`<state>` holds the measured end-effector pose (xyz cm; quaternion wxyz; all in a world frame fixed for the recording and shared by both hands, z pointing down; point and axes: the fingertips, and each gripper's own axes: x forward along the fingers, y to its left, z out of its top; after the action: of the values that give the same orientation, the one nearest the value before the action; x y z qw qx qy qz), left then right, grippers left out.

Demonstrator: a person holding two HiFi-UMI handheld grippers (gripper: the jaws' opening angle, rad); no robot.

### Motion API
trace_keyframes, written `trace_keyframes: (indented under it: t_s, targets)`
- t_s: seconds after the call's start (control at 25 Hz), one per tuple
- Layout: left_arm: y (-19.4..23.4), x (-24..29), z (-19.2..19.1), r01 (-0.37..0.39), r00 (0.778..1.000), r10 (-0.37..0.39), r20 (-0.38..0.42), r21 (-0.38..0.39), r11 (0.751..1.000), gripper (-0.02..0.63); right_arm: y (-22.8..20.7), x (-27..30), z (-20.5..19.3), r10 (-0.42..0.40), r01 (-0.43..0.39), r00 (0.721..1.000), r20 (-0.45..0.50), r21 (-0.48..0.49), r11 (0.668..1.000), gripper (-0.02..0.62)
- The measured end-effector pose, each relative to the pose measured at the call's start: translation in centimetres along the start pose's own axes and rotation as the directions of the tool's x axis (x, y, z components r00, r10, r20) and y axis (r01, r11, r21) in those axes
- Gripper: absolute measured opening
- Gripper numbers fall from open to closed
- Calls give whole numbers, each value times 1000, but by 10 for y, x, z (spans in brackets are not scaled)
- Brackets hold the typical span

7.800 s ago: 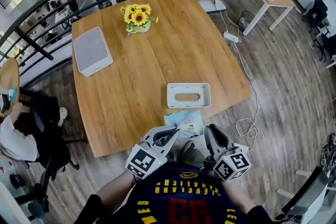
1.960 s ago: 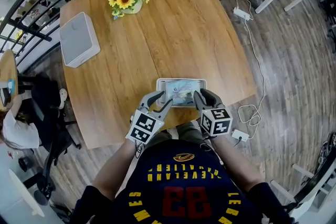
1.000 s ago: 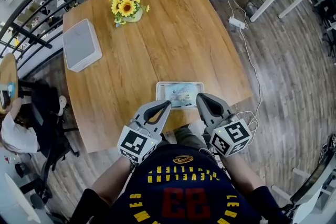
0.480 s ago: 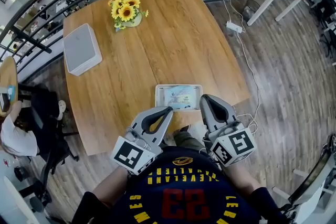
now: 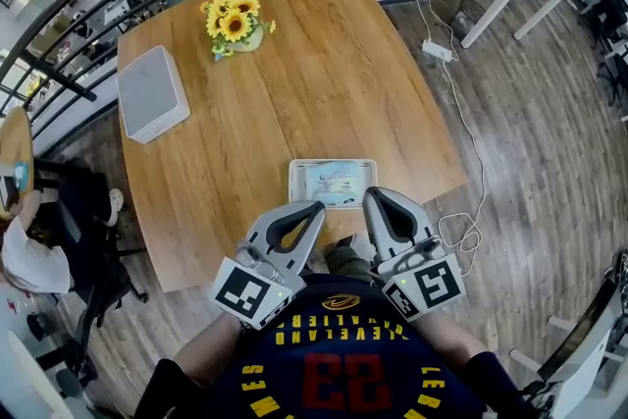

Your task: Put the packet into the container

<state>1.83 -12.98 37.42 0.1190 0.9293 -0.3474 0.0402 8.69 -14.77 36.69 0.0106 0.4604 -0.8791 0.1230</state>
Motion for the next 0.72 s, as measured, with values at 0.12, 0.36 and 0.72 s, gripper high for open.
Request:
trace_keyframes:
  t_s: [0.12, 0.36, 0.72]
  targets:
    - [2, -1, -2, -6, 1000, 6, -4, 8, 1000, 9, 0, 1, 1, 4, -4, 1000, 4, -1, 1000, 12]
    - [1, -1, -6, -15, 1000, 15, -14, -10, 1000, 9, -4, 2, -2, -5, 5, 1000, 0, 6, 1000, 12]
    - [6, 0, -3, -21, 1000, 21, -10, 5, 1000, 9, -2, 4, 3, 0, 0, 1000, 2, -6, 1000, 12]
